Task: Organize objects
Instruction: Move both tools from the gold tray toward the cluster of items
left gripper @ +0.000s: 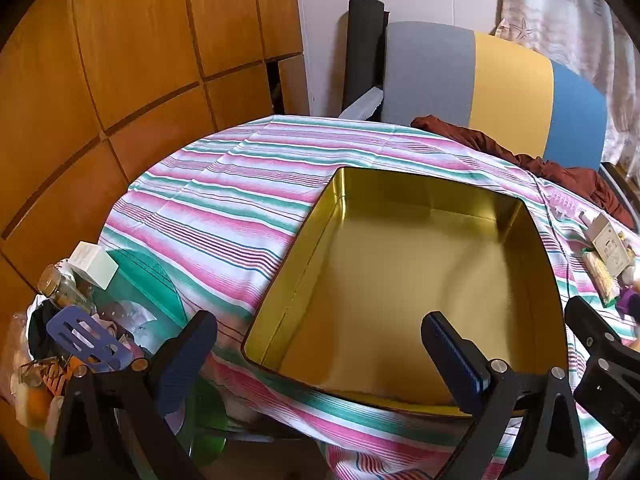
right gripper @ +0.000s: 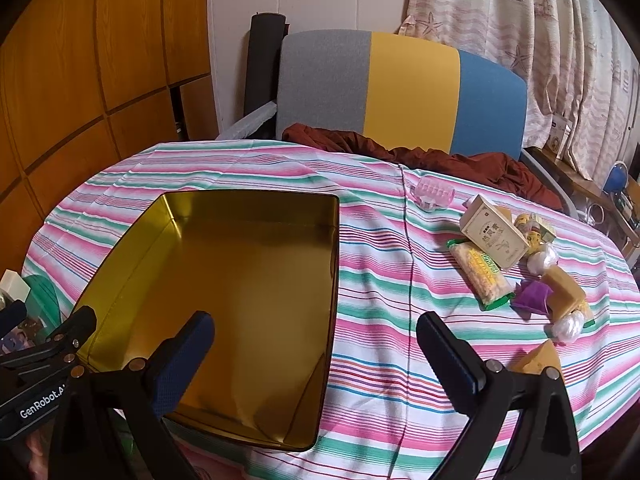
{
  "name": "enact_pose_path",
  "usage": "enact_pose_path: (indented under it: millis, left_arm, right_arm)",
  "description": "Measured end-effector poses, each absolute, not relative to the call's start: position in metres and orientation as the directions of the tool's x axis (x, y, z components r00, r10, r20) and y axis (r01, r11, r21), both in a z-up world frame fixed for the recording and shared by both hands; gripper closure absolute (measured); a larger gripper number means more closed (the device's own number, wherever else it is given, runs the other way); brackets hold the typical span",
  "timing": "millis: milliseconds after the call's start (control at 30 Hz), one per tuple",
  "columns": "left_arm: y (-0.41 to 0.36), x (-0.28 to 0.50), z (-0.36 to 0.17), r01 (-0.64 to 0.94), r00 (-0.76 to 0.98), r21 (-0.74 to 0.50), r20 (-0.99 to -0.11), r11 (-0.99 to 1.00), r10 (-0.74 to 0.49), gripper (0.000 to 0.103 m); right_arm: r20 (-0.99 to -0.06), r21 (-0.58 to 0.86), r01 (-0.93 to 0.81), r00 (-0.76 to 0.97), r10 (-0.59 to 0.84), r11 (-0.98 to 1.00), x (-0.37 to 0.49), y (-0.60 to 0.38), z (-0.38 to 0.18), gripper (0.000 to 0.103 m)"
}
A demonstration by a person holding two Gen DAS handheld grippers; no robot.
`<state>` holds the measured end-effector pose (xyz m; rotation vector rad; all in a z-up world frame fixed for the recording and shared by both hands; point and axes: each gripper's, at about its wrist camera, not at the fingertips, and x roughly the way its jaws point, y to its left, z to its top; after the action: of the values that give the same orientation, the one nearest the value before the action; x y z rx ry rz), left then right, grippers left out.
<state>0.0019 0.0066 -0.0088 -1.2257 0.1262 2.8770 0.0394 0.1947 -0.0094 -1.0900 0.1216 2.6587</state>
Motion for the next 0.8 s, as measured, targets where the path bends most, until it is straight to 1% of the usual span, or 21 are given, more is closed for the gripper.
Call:
enact_pose_path:
  millis: [267,433,533,667,800]
  left_arm:
    - [0.011,0.004,-0.011,-0.06,-0.691,0.064,-0.723,-0.996,-0.005,0.0]
    - [0.017,0.008,-0.012,-0.101,-0.688,0.047,-0.725,-0.994,0.035,0.0]
    - [0.025,0.012,-0.014,-0.156,-0.672,0.013,-0.734,-0.988,0.096,0.0]
    - [0.041,0.023,-0.017,-0.278,-0.633,-0.044,-0.743,-0.96,0.218,0.0]
    - [0.055,0.036,-0.016,-0.38,-0.592,-0.123,-0.729,-0.917,0.344,0.0]
  right_arm:
    - [-0.695,-0.024,-0.285,-0.684,0.221,-0.958,0.045,0.204,-0.007,0.0]
    - [-0.69,-0.052,-0.277,-0.684,0.235,-0.959,0.057,0.213,-0.012,0.0]
    - [-0.698,-0.076,-0.281,-0.67,0.252,-0.957,0.067,0.224,-0.021,0.0]
    - [-0.703,-0.075,-0.327,-0.653,0.282,-0.942,0.088,0.257,-0.03,0.001]
    - [-0.705,-0.032,-0.418,-0.634,0.317,-0.908,0.111,0.307,-0.035,0.008]
